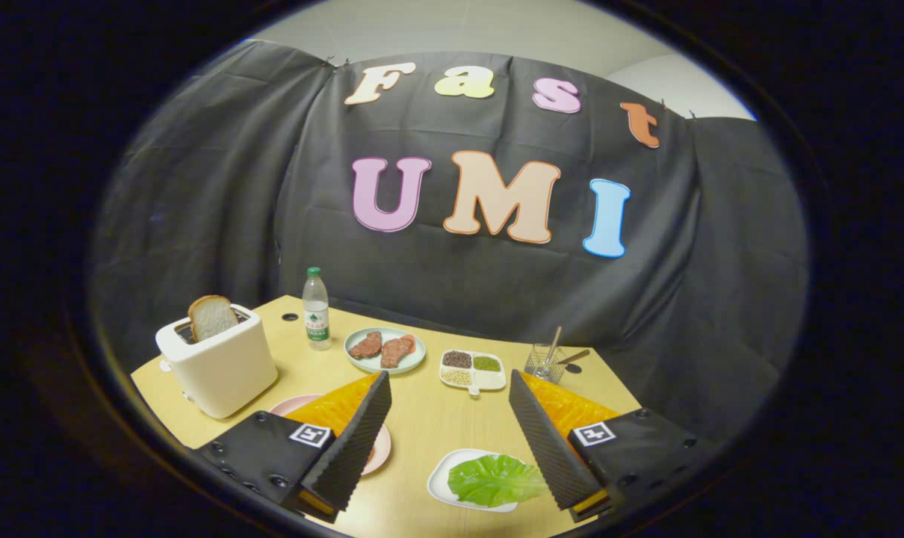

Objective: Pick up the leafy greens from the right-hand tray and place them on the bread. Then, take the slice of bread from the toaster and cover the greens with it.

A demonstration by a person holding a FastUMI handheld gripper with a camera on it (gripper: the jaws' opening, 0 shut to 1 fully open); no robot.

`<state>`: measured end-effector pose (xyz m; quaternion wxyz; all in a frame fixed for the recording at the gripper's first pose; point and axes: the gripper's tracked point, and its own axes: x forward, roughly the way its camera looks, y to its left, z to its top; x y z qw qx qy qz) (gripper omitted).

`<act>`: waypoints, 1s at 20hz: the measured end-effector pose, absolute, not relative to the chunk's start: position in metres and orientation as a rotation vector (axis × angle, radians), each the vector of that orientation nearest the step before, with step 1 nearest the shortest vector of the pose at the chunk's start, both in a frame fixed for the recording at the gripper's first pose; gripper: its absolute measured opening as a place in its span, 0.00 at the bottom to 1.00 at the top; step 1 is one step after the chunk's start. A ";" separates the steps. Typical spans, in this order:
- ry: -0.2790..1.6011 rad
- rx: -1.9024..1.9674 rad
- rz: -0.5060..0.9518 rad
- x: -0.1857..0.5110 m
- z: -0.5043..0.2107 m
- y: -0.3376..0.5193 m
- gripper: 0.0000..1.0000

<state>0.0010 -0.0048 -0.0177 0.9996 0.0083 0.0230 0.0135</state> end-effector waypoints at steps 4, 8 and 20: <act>0.066 0.029 0.006 0.001 -0.025 -0.026 1.00; 0.085 0.061 -0.030 -0.001 -0.030 -0.054 1.00; 0.236 0.372 -0.100 -0.001 -0.121 -0.118 1.00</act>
